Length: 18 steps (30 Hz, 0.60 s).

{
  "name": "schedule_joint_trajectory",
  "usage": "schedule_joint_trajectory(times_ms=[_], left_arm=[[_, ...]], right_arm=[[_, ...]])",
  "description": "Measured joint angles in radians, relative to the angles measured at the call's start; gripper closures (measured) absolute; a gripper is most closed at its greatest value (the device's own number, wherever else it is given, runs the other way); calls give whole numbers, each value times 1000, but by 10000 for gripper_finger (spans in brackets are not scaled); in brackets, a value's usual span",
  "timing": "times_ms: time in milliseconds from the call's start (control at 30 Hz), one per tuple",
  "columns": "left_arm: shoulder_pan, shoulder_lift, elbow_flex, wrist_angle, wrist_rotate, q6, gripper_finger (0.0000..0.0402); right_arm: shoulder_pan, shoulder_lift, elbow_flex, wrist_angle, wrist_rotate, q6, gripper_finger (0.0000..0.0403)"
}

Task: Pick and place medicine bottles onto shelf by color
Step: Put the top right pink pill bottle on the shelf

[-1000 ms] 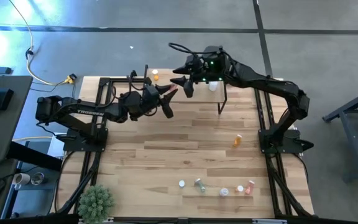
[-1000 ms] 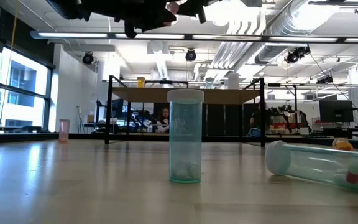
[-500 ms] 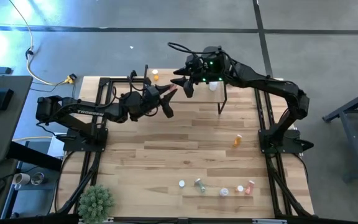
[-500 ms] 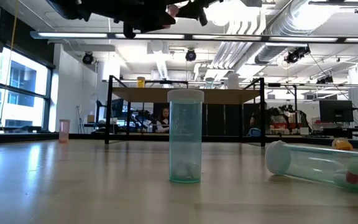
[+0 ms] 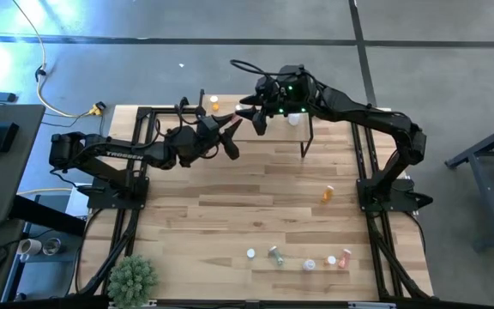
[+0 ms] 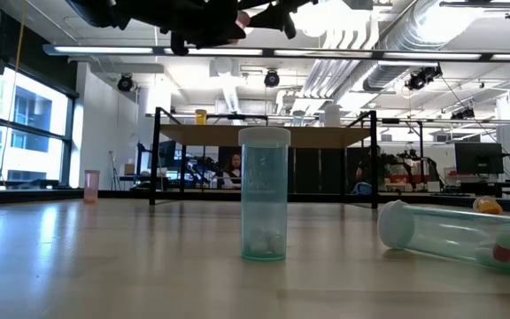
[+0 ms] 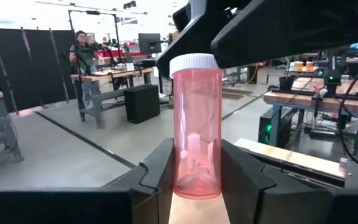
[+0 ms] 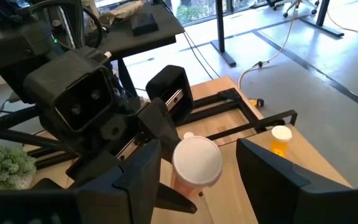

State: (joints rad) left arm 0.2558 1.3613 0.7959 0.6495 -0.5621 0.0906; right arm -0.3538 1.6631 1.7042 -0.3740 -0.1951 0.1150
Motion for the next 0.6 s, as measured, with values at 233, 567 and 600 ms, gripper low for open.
schedule_joint_trajectory(times_ms=[233,567,600], left_arm=[[0,0,0,-2,0,0,304],[0,0,0,-2,0,0,304],[0,1,0,-2,0,0,304]], right_arm=[[0,15,0,8,12,8,204],[0,15,0,13,13,16,254],[0,15,0,12,13,16,261]])
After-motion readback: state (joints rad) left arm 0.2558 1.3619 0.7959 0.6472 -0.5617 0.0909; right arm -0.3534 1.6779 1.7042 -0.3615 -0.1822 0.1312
